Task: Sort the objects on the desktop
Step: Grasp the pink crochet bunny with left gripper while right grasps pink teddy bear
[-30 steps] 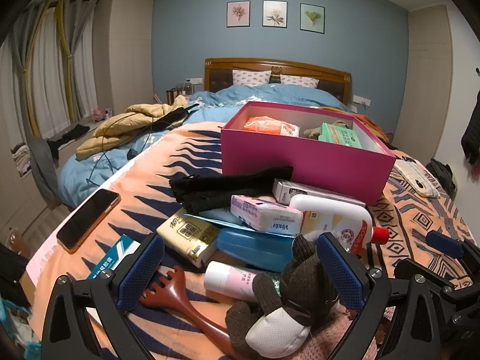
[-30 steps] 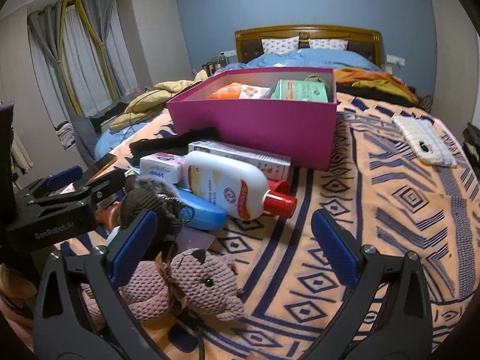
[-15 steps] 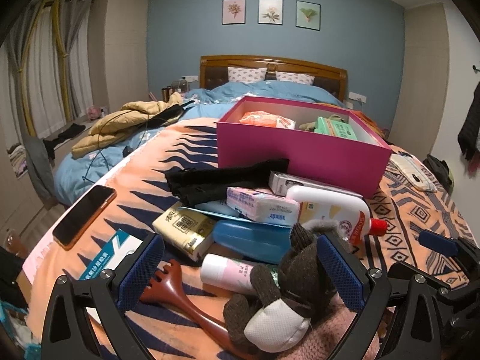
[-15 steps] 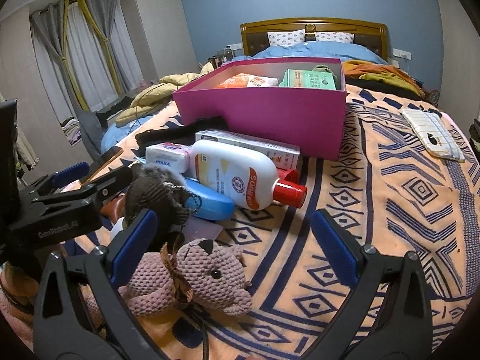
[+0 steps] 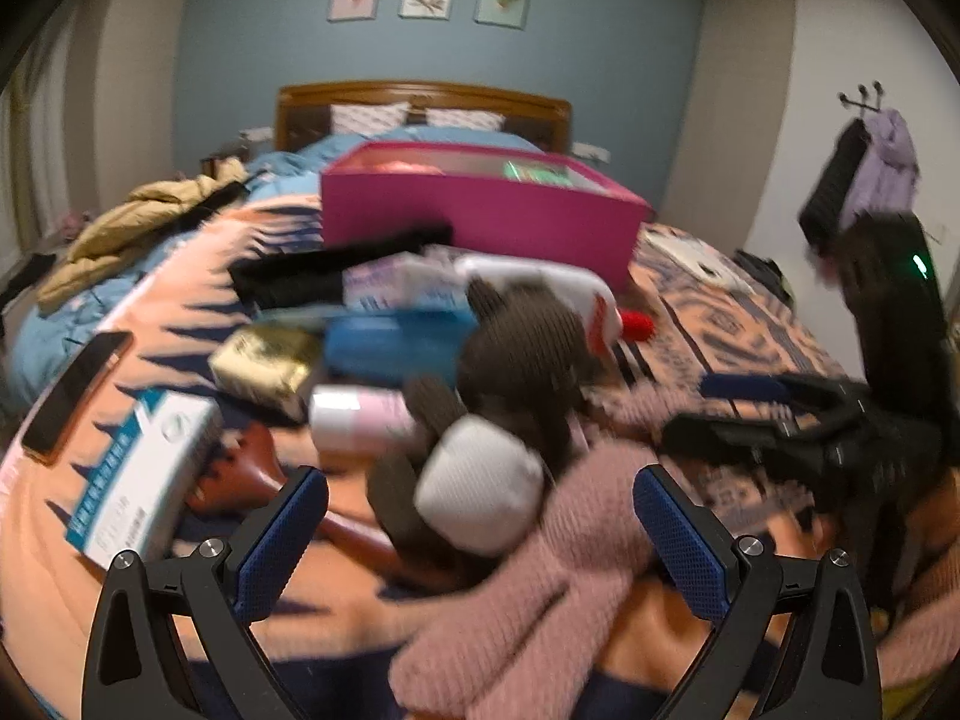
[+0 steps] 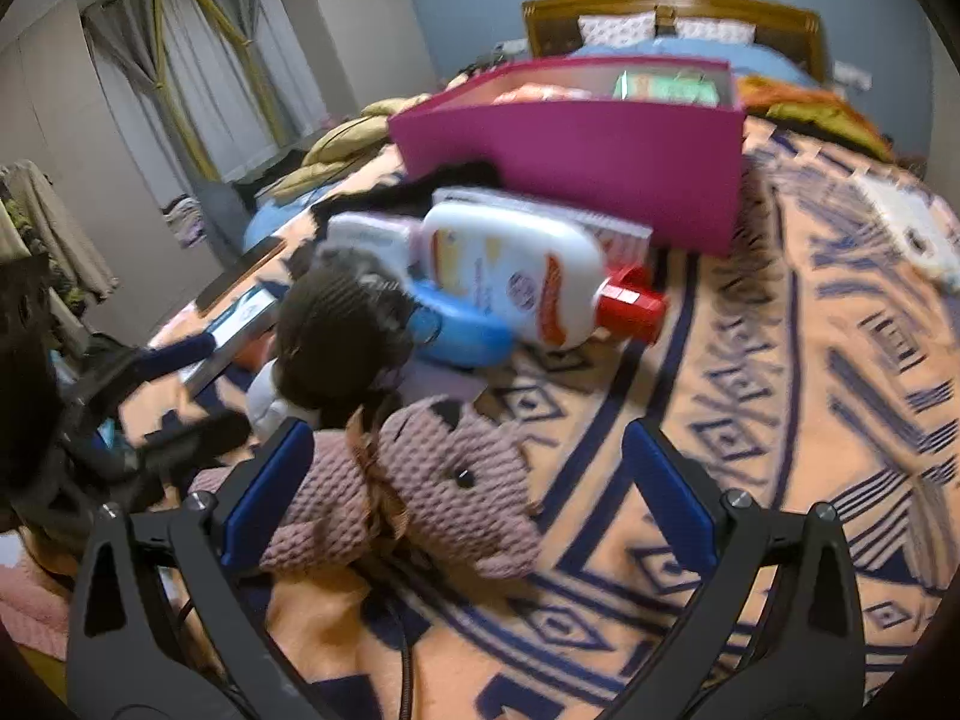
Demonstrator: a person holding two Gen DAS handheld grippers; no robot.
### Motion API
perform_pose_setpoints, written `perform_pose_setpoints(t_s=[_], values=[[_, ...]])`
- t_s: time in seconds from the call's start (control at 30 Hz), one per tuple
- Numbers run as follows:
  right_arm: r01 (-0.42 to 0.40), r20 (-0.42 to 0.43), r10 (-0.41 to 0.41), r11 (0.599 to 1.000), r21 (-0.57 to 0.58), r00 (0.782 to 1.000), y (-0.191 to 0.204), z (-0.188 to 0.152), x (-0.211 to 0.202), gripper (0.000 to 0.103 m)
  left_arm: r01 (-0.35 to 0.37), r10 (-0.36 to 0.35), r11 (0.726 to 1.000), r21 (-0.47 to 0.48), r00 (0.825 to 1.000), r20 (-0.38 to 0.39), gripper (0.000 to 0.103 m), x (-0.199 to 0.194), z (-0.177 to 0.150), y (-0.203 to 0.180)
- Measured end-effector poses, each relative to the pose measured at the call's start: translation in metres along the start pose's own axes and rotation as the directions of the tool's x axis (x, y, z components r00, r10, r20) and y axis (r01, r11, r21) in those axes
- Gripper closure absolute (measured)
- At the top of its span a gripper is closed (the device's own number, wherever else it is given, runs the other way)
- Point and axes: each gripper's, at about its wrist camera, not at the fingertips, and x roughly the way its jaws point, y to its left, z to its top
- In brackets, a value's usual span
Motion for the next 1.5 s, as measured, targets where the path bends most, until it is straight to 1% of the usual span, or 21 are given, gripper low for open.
perform_pose_setpoints(t_s=[0.13,0.23,0.3,0.37,0.5,0.6,0.7,0.77,0.8,0.83,0.87,0.93,1.03,1.13,1.2,1.23,1.27,1.3,1.4,1.43,1.5], values=[[-0.017,-0.037,0.017,1.000,0.016,0.999,-0.003,-0.003,0.007,0.000,0.059,-0.059,0.998,-0.005,0.998,-0.038,0.000,0.004,-0.011,0.001],[-0.025,-0.073,0.028,0.999,0.045,0.997,-0.008,-0.005,0.015,0.000,0.088,-0.088,0.996,-0.008,0.994,-0.060,0.000,0.003,-0.017,-0.001],[-0.067,-0.080,0.074,0.994,0.088,0.994,-0.015,-0.006,0.018,0.000,0.101,-0.101,0.995,0.000,0.992,-0.076,0.000,0.006,-0.019,-0.003],[-0.090,-0.087,0.100,0.990,0.110,0.991,-0.020,-0.006,0.021,0.000,0.115,-0.114,0.993,0.007,0.989,-0.097,0.000,0.011,-0.021,-0.006],[-0.132,-0.094,0.144,0.983,0.125,0.985,-0.023,-0.008,0.025,0.000,0.115,-0.114,0.993,0.003,0.983,-0.142,0.000,0.021,-0.026,-0.007],[-0.163,-0.098,0.177,0.977,0.136,0.979,-0.026,-0.010,0.028,0.000,0.113,-0.112,0.994,0.002,0.982,-0.152,0.000,0.024,-0.028,-0.006],[-0.183,-0.086,0.193,0.976,0.114,0.977,-0.028,-0.012,0.028,0.000,0.118,-0.116,0.993,0.002,0.982,-0.148,0.000,0.022,-0.028,-0.004],[-0.195,-0.077,0.204,0.975,0.108,0.976,-0.030,-0.013,0.028,0.000,0.106,-0.103,0.994,0.013,0.984,-0.147,0.005,0.021,-0.028,-0.005],[-0.197,-0.072,0.206,0.975,0.105,0.976,-0.030,-0.013,0.028,0.000,0.098,-0.093,0.995,0.023,0.985,-0.147,0.009,0.021,-0.029,-0.005],[-0.197,-0.066,0.204,0.976,0.098,0.977,-0.029,-0.014,0.027,0.000,0.096,-0.090,0.995,0.031,0.985,-0.147,0.011,0.020,-0.029,-0.005],[-0.197,-0.061,0.203,0.976,0.091,0.977,-0.028,-0.014,0.026,0.000,0.102,-0.096,0.994,0.031,0.984,-0.147,0.013,0.018,-0.029,-0.005],[-0.199,-0.049,0.204,0.975,0.095,0.978,-0.028,-0.014,0.025,0.000,0.117,-0.111,0.993,0.032,0.983,-0.148,0.021,0.015,-0.030,-0.005],[-0.192,-0.044,0.197,0.976,0.106,0.979,-0.027,-0.014,0.023,0.000,0.130,-0.122,0.991,0.043,0.981,-0.149,0.029,0.013,-0.031,-0.007],[-0.198,-0.039,0.203,0.974,0.106,0.978,-0.026,-0.014,0.023,0.000,0.155,-0.148,0.987,0.032,0.978,-0.145,0.037,0.013,-0.033,-0.003],[-0.216,-0.037,0.220,0.972,0.093,0.975,-0.025,-0.015,0.021,0.006,0.166,-0.161,0.986,0.027,0.976,-0.145,0.042,0.012,-0.033,-0.001],[-0.228,-0.033,0.231,0.970,0.084,0.972,-0.025,-0.015,0.018,0.014,0.171,-0.166,0.985,0.025,0.975,-0.145,0.045,0.012,-0.033,0.000],[-0.241,-0.029,0.243,0.968,0.075,0.970,-0.024,-0.016,0.016,0.020,0.176,-0.171,0.984,0.023,0.975,-0.145,0.046,0.011,-0.033,0.000],[-0.251,-0.026,0.253,0.966,0.066,0.967,-0.024,-0.016,0.014,0.022,0.180,-0.176,0.983,0.021,0.974,-0.145,0.047,0.010,-0.033,0.001],[-0.240,-0.021,0.241,0.970,0.043,0.970,-0.023,-0.016,0.011,0.024,0.194,-0.190,0.981,0.012,0.971,-0.146,0.052,0.008,-0.033,0.003],[-0.237,-0.019,0.238,0.971,0.040,0.971,-0.022,-0.016,0.010,0.025,0.198,-0.195,0.980,0.001,0.969,-0.149,0.052,0.009,-0.032,0.006],[-0.238,-0.018,0.238,0.971,0.040,0.971,-0.023,-0.017,0.008,0.026,0.208,-0.208,0.978,-0.021,0.967,-0.148,0.046,0.008,-0.033,0.010]])
